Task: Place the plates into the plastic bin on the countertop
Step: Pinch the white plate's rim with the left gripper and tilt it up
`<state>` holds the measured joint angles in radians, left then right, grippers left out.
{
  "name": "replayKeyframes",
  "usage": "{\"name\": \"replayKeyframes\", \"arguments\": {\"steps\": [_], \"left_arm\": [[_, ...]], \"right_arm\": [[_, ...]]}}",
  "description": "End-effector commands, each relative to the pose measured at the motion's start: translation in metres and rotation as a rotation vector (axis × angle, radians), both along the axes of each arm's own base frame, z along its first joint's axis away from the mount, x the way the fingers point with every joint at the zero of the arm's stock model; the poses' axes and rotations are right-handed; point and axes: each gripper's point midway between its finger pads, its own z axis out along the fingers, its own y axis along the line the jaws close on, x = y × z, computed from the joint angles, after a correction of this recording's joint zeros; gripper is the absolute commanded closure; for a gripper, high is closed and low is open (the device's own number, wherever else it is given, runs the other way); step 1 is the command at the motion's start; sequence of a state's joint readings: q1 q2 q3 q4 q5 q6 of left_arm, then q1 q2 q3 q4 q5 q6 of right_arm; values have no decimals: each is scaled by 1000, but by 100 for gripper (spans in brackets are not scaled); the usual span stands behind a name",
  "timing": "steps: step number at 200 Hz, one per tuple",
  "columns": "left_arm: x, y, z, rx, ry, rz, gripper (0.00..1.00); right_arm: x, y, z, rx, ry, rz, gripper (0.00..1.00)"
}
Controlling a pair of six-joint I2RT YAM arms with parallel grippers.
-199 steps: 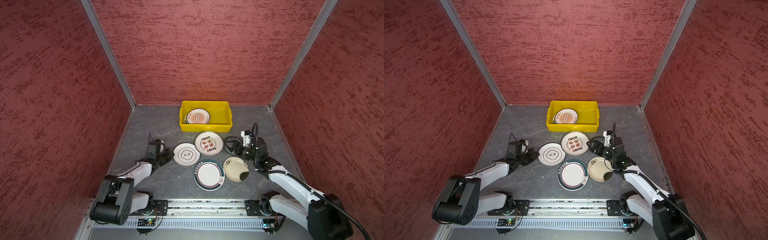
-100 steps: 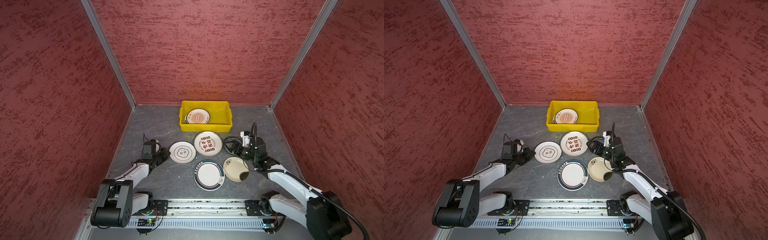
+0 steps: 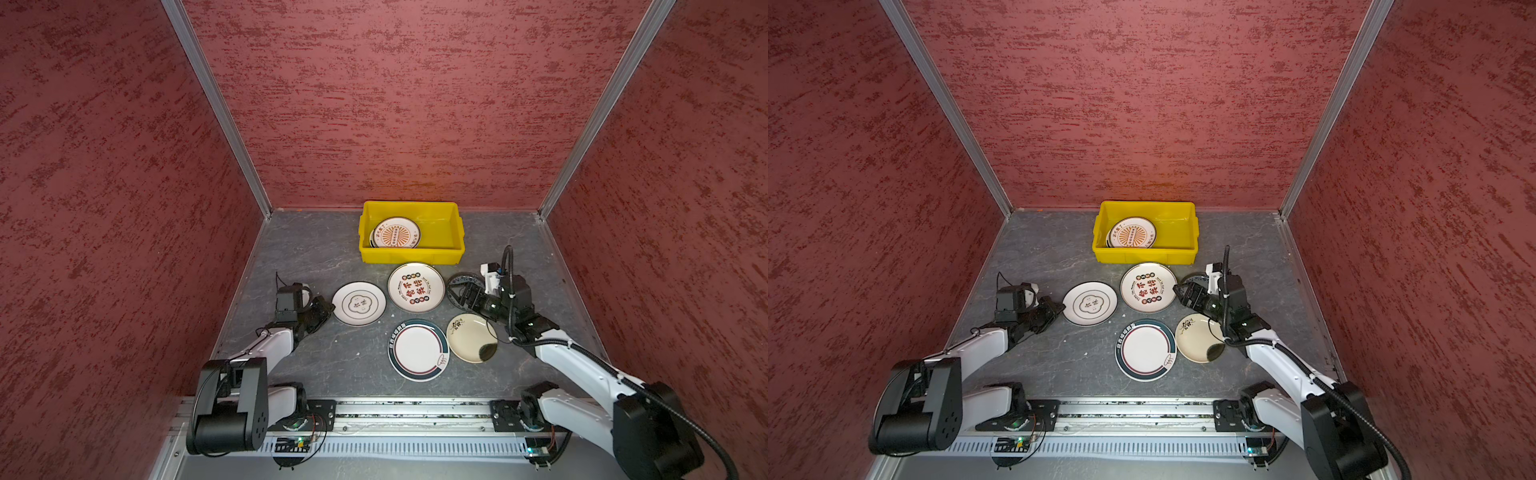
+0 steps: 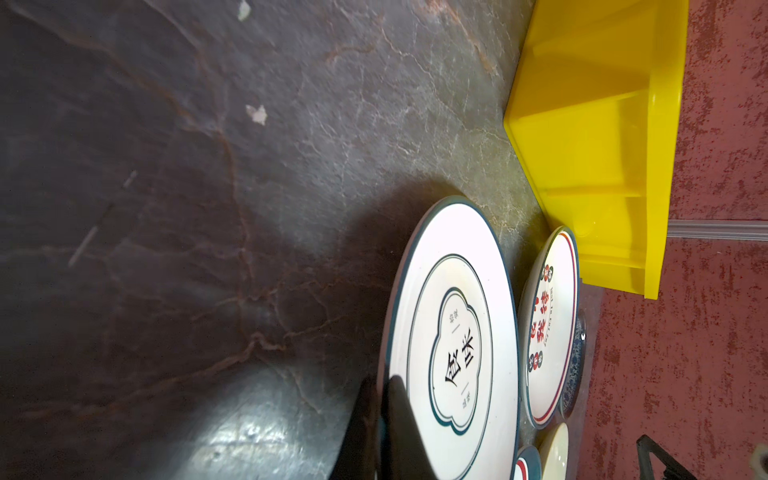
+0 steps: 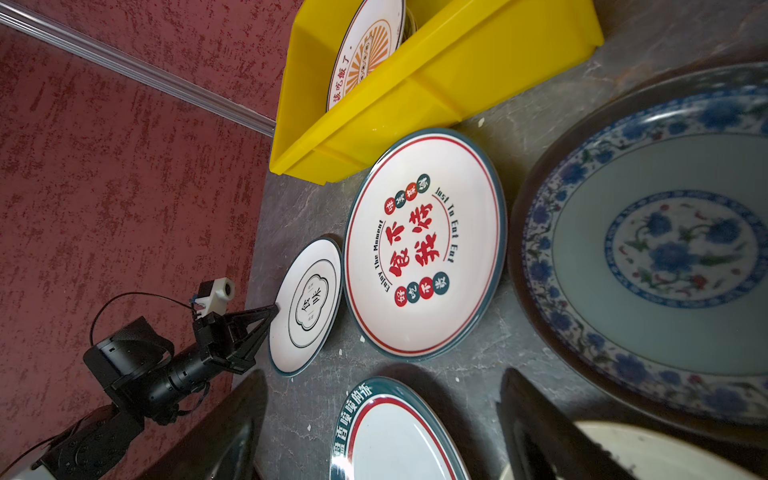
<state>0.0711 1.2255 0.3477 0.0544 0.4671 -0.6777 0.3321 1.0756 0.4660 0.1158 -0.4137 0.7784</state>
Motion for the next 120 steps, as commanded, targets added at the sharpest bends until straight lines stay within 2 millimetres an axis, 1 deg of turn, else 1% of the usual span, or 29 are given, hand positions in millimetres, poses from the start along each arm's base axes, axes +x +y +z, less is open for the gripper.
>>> {"name": "replayKeyframes", "arguments": {"steps": [1, 61, 91, 120], "left_arm": [[7, 3, 9, -16, -35, 15, 100], [19, 4, 28, -34, -77, 22, 100], [19, 2, 32, -49, -79, 21, 100], [19, -1, 44, -73, -95, 13, 100]], "right_arm": [[5, -3, 0, -1, -15, -26, 12], [3, -3, -2, -5, -8, -24, 12], [2, -4, -3, -3, -5, -26, 12], [2, -2, -1, 7, -11, -19, 12]]}}
